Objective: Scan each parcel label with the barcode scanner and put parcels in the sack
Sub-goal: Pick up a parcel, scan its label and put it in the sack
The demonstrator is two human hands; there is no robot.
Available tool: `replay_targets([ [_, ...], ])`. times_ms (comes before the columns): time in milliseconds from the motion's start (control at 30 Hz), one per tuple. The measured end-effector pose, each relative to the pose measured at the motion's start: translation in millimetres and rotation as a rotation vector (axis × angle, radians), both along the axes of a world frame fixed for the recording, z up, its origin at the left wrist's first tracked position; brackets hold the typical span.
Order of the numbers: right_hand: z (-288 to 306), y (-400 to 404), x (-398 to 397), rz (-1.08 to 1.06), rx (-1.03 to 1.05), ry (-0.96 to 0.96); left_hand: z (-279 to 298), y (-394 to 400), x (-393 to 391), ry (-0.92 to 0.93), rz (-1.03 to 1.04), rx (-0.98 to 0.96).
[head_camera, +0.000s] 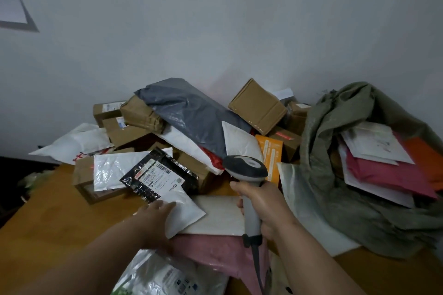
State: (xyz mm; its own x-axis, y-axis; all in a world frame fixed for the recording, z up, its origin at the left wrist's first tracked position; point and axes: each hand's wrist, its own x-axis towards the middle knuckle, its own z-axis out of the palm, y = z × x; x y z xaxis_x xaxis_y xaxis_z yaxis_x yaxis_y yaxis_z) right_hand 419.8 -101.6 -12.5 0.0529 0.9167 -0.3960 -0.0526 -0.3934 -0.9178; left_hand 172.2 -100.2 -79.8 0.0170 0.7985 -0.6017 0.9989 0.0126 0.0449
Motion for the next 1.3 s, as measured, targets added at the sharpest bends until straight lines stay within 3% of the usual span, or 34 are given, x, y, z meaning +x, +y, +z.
replay_targets([
  [200,-9.0,-20.2,-32.2,-0.035,-0.028,-0.03,-5.8,-7.7,-16.4,-0.107,-0.191,0.043],
  [333,-9.1,-34.2,-51.3,-0.09,-0.015,-0.047,30.9,4.8,-32.8,-0.248,-0.032,0.191],
  [400,-8.5,-41.7,-59.0,-0.117,-0.007,-0.06,53.0,10.9,-49.8,-0.467,0.179,0.243],
  [533,-5.2,-57.1,-76.6,-0.163,0.011,-0.025,84.4,6.3,-77.2,-1.319,0.756,0.024],
  [633,3.3,-67.0,-92.4,-0.196,0.052,0.009,84.1,3.0,-89.0,-1.585,0.869,-0.112],
  [767,16.8,-77.0,-108.0,-0.157,0.103,-0.009,85.4,-3.9,-92.2,-1.705,0.914,-0.144],
  [1300,52.1,-103.7,-111.9,0.112,0.194,-0.017,107.1,-7.5,-72.2,-1.874,0.958,-0.061],
])
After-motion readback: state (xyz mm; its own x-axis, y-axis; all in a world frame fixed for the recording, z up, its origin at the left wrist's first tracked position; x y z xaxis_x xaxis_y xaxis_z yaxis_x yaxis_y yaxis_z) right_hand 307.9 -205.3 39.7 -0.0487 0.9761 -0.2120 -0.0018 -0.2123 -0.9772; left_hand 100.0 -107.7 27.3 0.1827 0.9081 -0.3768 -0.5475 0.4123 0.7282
